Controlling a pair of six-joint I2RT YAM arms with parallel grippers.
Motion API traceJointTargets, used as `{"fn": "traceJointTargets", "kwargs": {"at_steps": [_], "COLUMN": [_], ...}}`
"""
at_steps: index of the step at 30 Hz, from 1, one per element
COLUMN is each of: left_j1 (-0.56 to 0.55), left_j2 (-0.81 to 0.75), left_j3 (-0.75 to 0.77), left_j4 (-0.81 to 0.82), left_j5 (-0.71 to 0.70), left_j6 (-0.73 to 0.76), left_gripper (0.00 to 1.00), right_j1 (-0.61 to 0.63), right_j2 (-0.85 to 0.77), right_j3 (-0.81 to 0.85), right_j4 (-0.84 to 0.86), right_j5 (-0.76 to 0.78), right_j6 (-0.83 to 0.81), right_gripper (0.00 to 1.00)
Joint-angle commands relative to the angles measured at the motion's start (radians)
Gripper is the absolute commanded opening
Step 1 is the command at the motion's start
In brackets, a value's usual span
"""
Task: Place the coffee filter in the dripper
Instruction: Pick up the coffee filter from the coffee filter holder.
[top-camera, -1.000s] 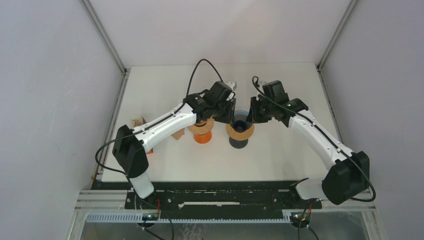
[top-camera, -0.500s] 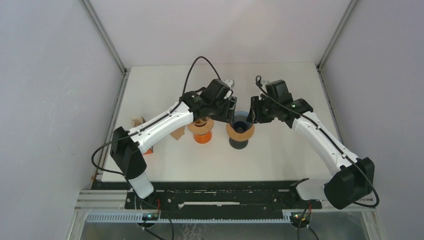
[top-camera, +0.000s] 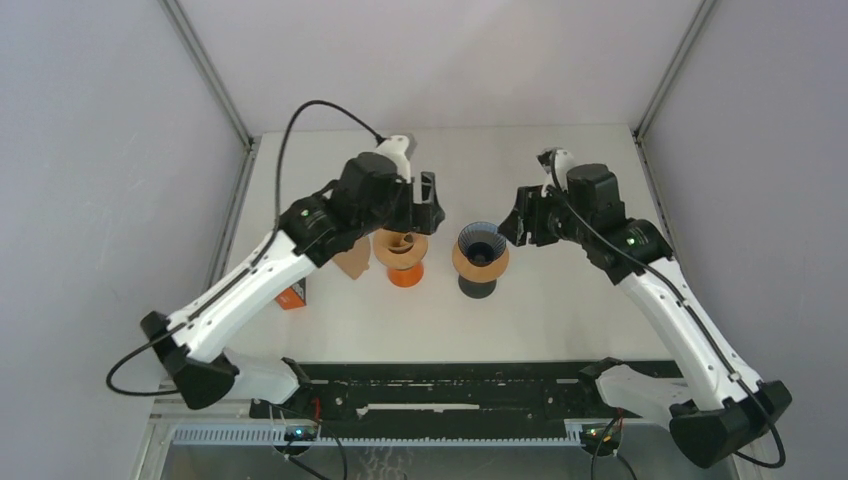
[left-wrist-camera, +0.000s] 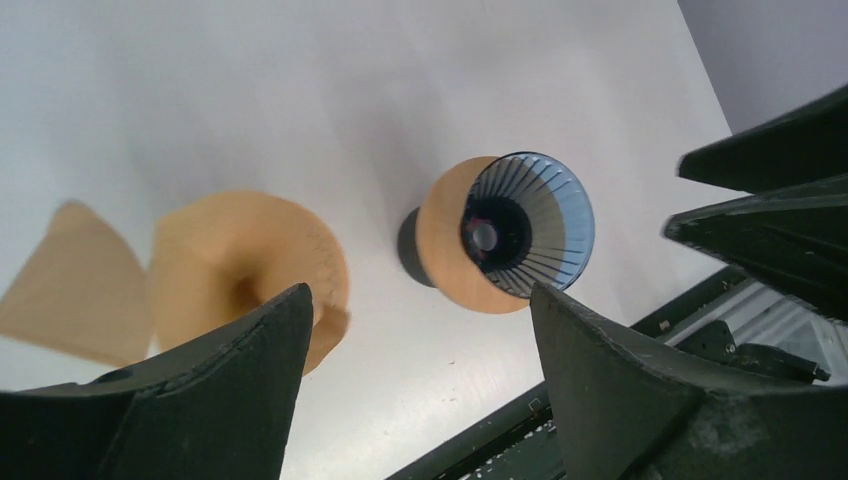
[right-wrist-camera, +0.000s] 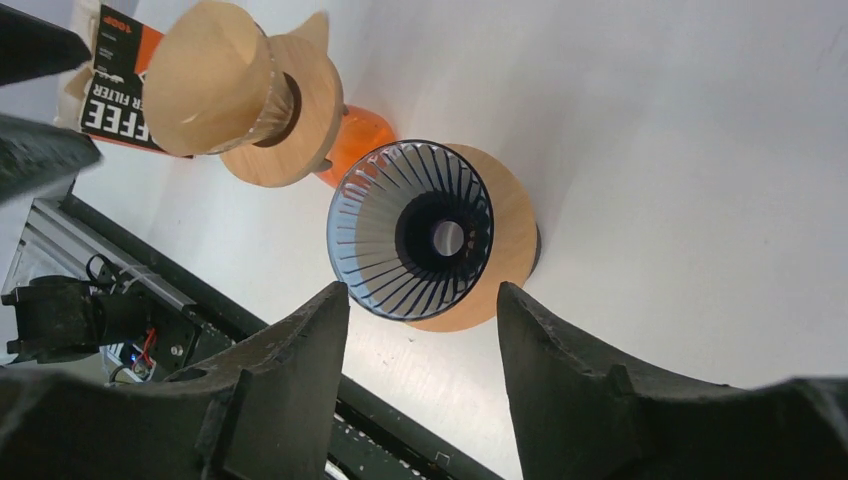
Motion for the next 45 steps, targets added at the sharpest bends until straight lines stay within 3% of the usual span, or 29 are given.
{"fn": "traceJointTargets", "kwargs": {"at_steps": [1, 15, 28, 37, 45], "left_j1": [0.034, 0.275, 0.598, 0.719, 0.743], "left_j2": [-0.131, -0.418, -0.443, -0.356, -0.266], "left_j3": [-0.097, -0.360, -0.489, -0.478, -0.446], "left_j4": [0.024, -0.057, -0.078, -0.115, -0.210], "left_j5": [-0.119, -0.262, -0.250, -0.269, -0.347], "left_j6": [0.007, -0.004, 0.045, 0.081, 0.111], "left_gripper": [0.86, 0.92, 0.90, 0.71, 0.58], "right_j1": [0.001, -0.005, -0.008, -0.006, -0.007], "right_j2": [-0.081, -0.288, -0.384, -0.423, -0.430], "right_j3": [-0.025, -0.189, -0.290, -0.347, -0.358], "right_j4": [0.040, 0.107, 0.164, 0.210, 0.217], "right_j5": [0.036, 0.133, 0.227, 0.252, 0.253], "right_j6": [-0.030, -0.052, -0.070, -0.075, -0.071], "right_gripper": [0.65, 0.75, 0.75, 0.75, 0.75]}}
